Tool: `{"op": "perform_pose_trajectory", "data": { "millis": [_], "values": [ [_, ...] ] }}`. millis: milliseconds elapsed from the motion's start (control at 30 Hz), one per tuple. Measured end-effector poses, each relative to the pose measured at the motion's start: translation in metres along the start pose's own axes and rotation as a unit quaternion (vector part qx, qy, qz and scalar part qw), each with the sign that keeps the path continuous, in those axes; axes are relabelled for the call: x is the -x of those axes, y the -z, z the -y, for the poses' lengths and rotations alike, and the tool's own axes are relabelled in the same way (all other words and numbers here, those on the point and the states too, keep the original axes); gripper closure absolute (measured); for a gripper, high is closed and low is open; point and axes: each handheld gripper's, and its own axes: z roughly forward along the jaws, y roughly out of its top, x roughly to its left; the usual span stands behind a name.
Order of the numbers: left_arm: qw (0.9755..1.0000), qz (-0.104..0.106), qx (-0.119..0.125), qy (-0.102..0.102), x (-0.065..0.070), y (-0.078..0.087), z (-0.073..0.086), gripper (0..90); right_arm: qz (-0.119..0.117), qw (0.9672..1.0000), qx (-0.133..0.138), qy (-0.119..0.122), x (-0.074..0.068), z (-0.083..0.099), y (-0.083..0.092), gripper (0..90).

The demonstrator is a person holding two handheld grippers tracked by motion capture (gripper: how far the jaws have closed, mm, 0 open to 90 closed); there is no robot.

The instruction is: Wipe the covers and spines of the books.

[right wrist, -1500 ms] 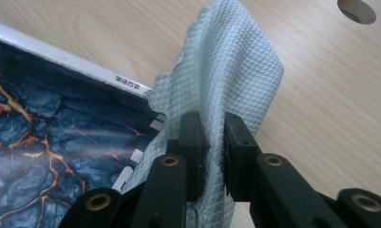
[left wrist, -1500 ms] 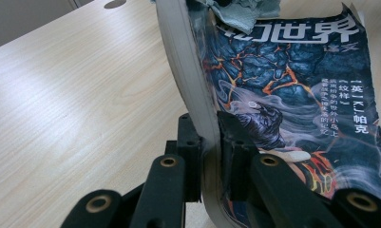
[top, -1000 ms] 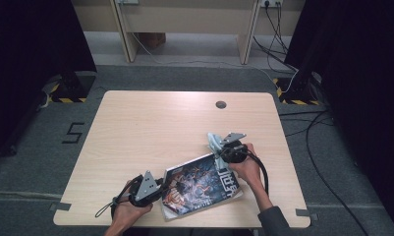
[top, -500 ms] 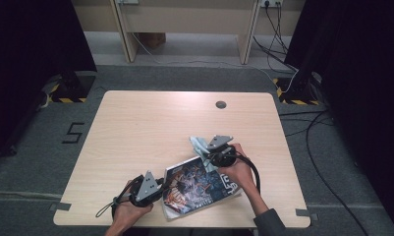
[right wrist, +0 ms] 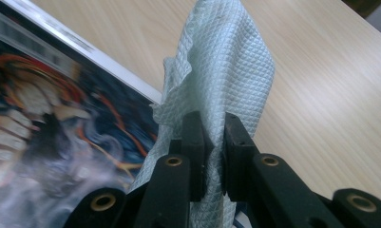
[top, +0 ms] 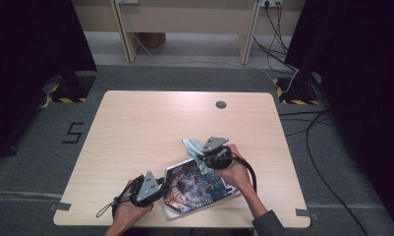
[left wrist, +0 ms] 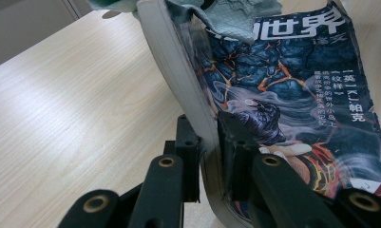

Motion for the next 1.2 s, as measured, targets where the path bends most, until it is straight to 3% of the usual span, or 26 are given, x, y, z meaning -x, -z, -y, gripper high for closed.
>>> {"op": "perform_pose_trajectory", "data": {
  "millis": [67, 167, 267, 400, 467, 600, 900, 1067, 1200],
  "values": [
    [1.0000, 0.001, 0.000, -0.001, 0.000, 0.000, 0.000, 78.9, -0.011, 0.9999, 0.010, 0.008, -0.005, -0.005, 0.001, 82.2],
    [1.0000, -0.001, 0.000, -0.003, 0.000, 0.000, 0.000, 78.9, -0.007, 0.9999, 0.005, 0.015, -0.007, -0.006, 0.002, 82.3],
    [1.0000, 0.000, 0.001, -0.006, 0.000, 0.000, -0.001, 78.9, -0.005, 1.0000, 0.001, 0.003, -0.001, -0.003, 0.001, 82.1],
    [1.0000, -0.001, 0.002, -0.008, 0.001, 0.000, -0.001, 78.9, 0.020, 0.9995, -0.019, -0.013, 0.011, 0.007, 0.000, 82.0],
    [1.0000, -0.001, 0.003, -0.008, 0.001, 0.000, -0.001, 78.9, 0.014, 0.9995, -0.014, -0.024, 0.014, 0.010, 0.000, 82.0],
    [1.0000, -0.001, 0.002, -0.008, 0.000, 0.000, -0.001, 78.8, 0.008, 0.9999, -0.008, -0.010, 0.007, 0.004, 0.001, 81.8],
    [1.0000, -0.002, 0.002, -0.008, 0.000, 0.000, 0.000, 78.5, -0.020, 0.9991, 0.020, 0.031, -0.025, -0.019, 0.006, 81.6],
    [0.9999, -0.003, 0.004, -0.010, 0.001, 0.000, -0.001, 78.5, -0.028, 0.9987, 0.026, 0.033, -0.028, -0.022, 0.008, 81.8],
    [0.9999, -0.002, 0.003, -0.012, 0.001, 0.000, -0.001, 78.5, -0.028, 0.9992, 0.022, 0.016, -0.023, -0.019, 0.008, 81.9]
  ]
}}
